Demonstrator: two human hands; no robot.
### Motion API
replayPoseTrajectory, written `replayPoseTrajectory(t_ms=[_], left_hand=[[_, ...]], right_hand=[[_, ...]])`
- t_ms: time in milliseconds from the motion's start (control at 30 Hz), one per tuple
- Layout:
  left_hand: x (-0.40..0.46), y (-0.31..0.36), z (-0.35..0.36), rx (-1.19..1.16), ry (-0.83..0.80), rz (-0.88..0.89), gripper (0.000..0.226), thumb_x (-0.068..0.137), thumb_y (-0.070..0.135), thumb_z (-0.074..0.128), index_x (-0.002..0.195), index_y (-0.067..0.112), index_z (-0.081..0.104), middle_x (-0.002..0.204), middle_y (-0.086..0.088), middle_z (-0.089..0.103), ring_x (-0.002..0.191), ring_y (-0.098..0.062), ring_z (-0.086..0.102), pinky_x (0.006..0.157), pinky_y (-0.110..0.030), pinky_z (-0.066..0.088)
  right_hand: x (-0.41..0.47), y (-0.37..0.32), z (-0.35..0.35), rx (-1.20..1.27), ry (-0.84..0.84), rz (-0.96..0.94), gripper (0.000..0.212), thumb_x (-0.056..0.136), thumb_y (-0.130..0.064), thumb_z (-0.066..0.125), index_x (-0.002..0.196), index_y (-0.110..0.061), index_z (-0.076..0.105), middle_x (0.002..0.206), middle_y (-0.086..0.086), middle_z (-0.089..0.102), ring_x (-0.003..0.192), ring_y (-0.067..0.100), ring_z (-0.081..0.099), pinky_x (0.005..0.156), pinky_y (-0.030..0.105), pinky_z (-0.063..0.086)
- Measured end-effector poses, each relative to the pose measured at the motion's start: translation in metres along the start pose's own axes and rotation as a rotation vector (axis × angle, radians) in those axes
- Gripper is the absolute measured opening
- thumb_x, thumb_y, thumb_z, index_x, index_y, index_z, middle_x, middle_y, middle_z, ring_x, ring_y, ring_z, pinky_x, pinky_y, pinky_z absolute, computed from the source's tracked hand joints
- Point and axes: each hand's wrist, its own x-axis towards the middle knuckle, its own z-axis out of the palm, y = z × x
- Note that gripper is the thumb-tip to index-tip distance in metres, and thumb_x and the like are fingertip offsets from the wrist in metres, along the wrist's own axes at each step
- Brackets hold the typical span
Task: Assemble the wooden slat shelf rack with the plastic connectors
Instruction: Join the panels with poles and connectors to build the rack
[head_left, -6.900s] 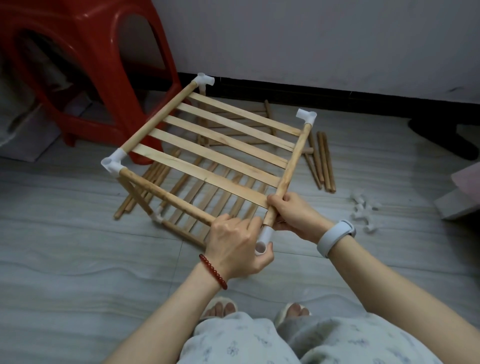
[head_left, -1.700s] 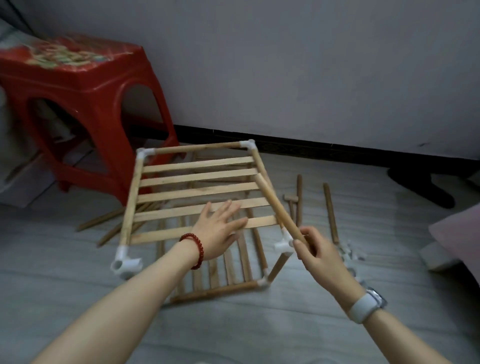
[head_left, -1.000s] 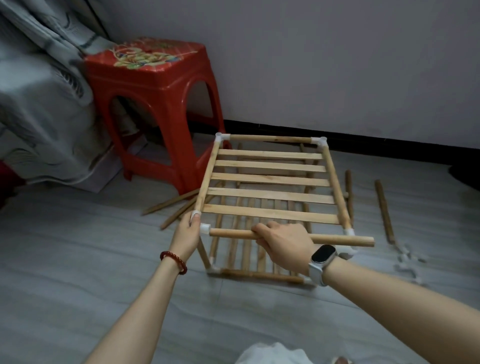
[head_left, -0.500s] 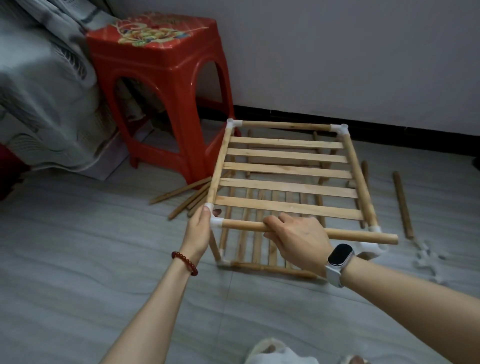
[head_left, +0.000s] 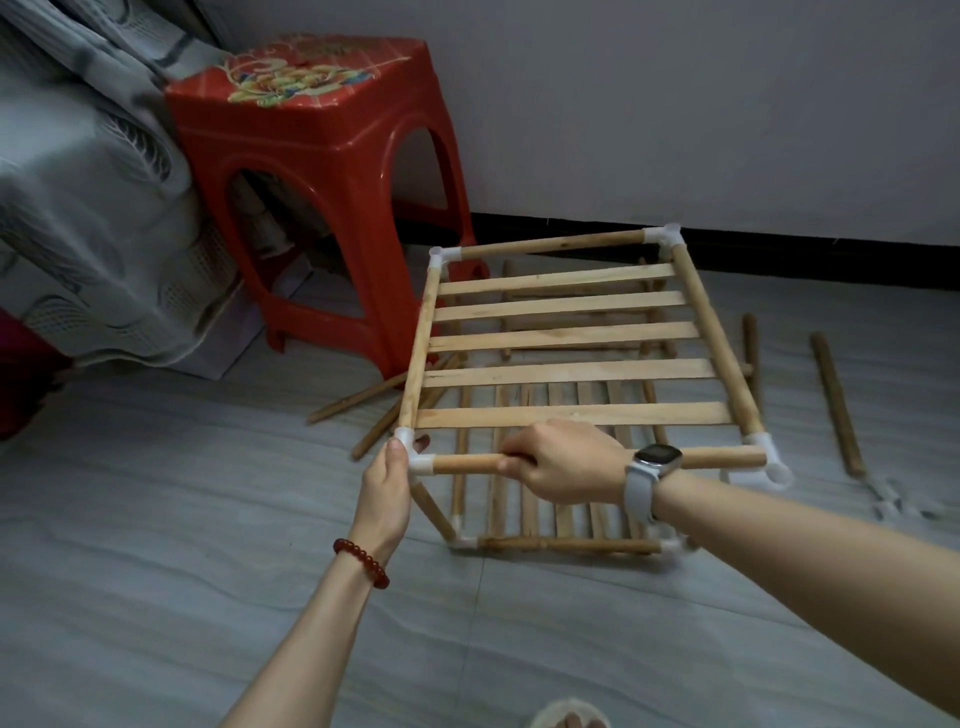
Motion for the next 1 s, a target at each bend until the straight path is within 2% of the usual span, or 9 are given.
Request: replayPoseTrajectory(t_ms=[200,300,400,500,567,633,767,867,1000], left_hand=[[-0.01,0.01,0.019,0.129,0.05,0.022,0.044,0.103,0.029,0.021,0.133,0.007,0.045,0.121,-0.01,0.053,0.11,-0.023,0.049,0.089,-0.03,0.038],[-0.014,0.009,0.027,0.403,0.254,0.111,0.04,0.101,0.025,0.03,0.136,0.009,0.043,0.13,-0.013,0.049,0.117,-0.028,0.046,0.092,-0.038,0.038],[-0.023,0.011,0.041,0.708,0.313,0.491,0.035,0.094,0.024,0.04,0.119,0.009,0.059,0.123,-0.014,0.056,0.12,-0.033,0.049,0.098,-0.054,0.038],[-0.041,0.03,0.076,0.697,0.079,0.797,0.036,0.086,0.031,0.04,0.101,0.012,0.067,0.104,-0.006,0.064,0.101,-0.024,0.06,0.088,-0.044,0.047],[-0.054,0.044,0.105,0.707,-0.124,0.911,0.034,0.085,0.034,0.041,0.1,0.016,0.066,0.098,0.001,0.064,0.094,-0.016,0.061,0.083,-0.035,0.046],[-0.064,0.054,0.136,0.772,-0.292,0.987,0.039,0.085,0.039,0.038,0.105,0.017,0.063,0.099,0.003,0.063,0.091,-0.016,0.062,0.078,-0.032,0.047],[-0.074,0.07,0.183,0.985,-0.467,1.034,0.056,0.084,0.052,0.026,0.12,0.017,0.052,0.109,-0.002,0.059,0.098,-0.023,0.057,0.079,-0.036,0.044],[-0.075,0.083,0.212,1.083,-0.477,0.954,0.048,0.09,0.056,0.038,0.115,0.016,0.048,0.111,-0.003,0.059,0.102,-0.024,0.056,0.077,-0.035,0.04],[-0.071,0.091,0.234,1.226,-0.485,0.92,0.053,0.09,0.059,0.041,0.113,0.012,0.05,0.108,-0.007,0.065,0.098,-0.027,0.061,0.072,-0.035,0.039]], right_hand=[[-0.029,0.016,-0.004,0.056,0.048,0.033,0.03,0.099,-0.036,0.04,0.114,-0.022,0.062,0.077,-0.01,0.055,0.069,0.007,0.051,0.067,0.027,0.045],[-0.056,0.041,-0.015,0.082,0.363,0.093,0.03,0.098,-0.024,0.043,0.122,-0.018,0.059,0.106,-0.002,0.058,0.101,0.014,0.05,0.09,0.036,0.042],[-0.087,0.089,-0.024,0.098,0.681,0.342,0.032,0.095,-0.018,0.046,0.125,-0.008,0.055,0.116,0.01,0.055,0.11,0.026,0.049,0.095,0.042,0.041],[-0.107,0.132,-0.029,0.448,0.59,0.682,0.049,0.094,-0.04,0.038,0.121,-0.002,0.054,0.113,0.018,0.056,0.106,0.033,0.052,0.092,0.044,0.044],[-0.112,0.138,-0.03,0.825,0.478,0.739,0.046,0.099,-0.039,0.034,0.104,-0.001,0.06,0.097,0.016,0.06,0.092,0.03,0.057,0.084,0.041,0.046],[-0.113,0.14,-0.032,1.032,0.415,0.721,0.037,0.1,-0.034,0.038,0.093,-0.005,0.06,0.088,0.013,0.061,0.082,0.027,0.06,0.081,0.041,0.05],[-0.109,0.151,-0.042,1.083,0.266,0.688,0.028,0.097,-0.033,0.047,0.092,-0.009,0.06,0.078,0.006,0.061,0.069,0.017,0.058,0.065,0.029,0.05],[-0.105,0.161,-0.05,1.125,0.161,0.714,0.024,0.096,-0.032,0.05,0.095,-0.009,0.059,0.077,0.005,0.06,0.071,0.017,0.058,0.066,0.028,0.05],[-0.098,0.171,-0.05,1.114,0.207,0.769,0.02,0.095,-0.027,0.054,0.09,-0.009,0.058,0.078,0.007,0.055,0.07,0.018,0.055,0.059,0.027,0.048]])
